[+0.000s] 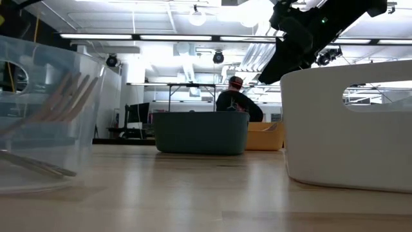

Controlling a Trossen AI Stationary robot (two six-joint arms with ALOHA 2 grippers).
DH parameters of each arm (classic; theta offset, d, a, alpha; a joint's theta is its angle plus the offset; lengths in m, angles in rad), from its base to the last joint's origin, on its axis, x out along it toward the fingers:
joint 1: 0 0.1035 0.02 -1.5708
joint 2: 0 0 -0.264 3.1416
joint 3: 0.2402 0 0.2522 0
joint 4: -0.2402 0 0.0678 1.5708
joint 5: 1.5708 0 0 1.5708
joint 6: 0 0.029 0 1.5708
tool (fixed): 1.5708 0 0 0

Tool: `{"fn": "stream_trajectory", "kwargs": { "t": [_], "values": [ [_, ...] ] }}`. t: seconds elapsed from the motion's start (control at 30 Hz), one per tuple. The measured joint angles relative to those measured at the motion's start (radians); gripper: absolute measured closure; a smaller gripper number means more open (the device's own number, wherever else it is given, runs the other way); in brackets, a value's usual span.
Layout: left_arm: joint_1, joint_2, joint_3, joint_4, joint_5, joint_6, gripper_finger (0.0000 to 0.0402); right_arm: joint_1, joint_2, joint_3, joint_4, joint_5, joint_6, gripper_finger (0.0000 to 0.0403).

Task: Sort silverware by color (type)
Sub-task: Put the gold fork into the transparent bin

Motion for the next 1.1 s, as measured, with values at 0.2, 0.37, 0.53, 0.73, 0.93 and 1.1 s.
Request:
{"fn": "stream_trajectory", "kwargs": {
  "t": [0.2, 0.37, 0.53, 0.73, 0.93, 1.1],
  "values": [
    [-0.021, 0.018, -0.001, -0.004, 0.009, 0.028, 0.0389, 0.0, 0.0, 0.0, -0.001, 0.0, 0.0, 0.0219],
    [-0.073, 0.061, -0.001, 0.068, 0.027, 0.086, 0.035, 0.0, 0.0, 0.0, -0.001, 0.0, -0.001, 0.0219],
    [-0.146, 0.15, -0.01, 0.132, 0.022, 0.298, 0.0302, 0.0, 0.0, 0.0, -0.001, 0.0, -0.001, 0.0219],
    [-0.201, 0.238, -0.013, 0.118, 0.019, 0.464, 0.027, 0.0, 0.0, 0.0, -0.001, 0.0, 0.002, 0.0219],
    [-0.218, 0.24, -0.013, 0.09, -0.046, 0.422, 0.0267, 0.0, 0.0, 0.0, -0.001, 0.0, 0.002, 0.0219],
    [-0.218, 0.198, -0.018, 0.084, -0.073, 0.247, 0.027, 0.0, 0.0, 0.0, -0.001, 0.0, 0.001, 0.0219]
  ]
}}
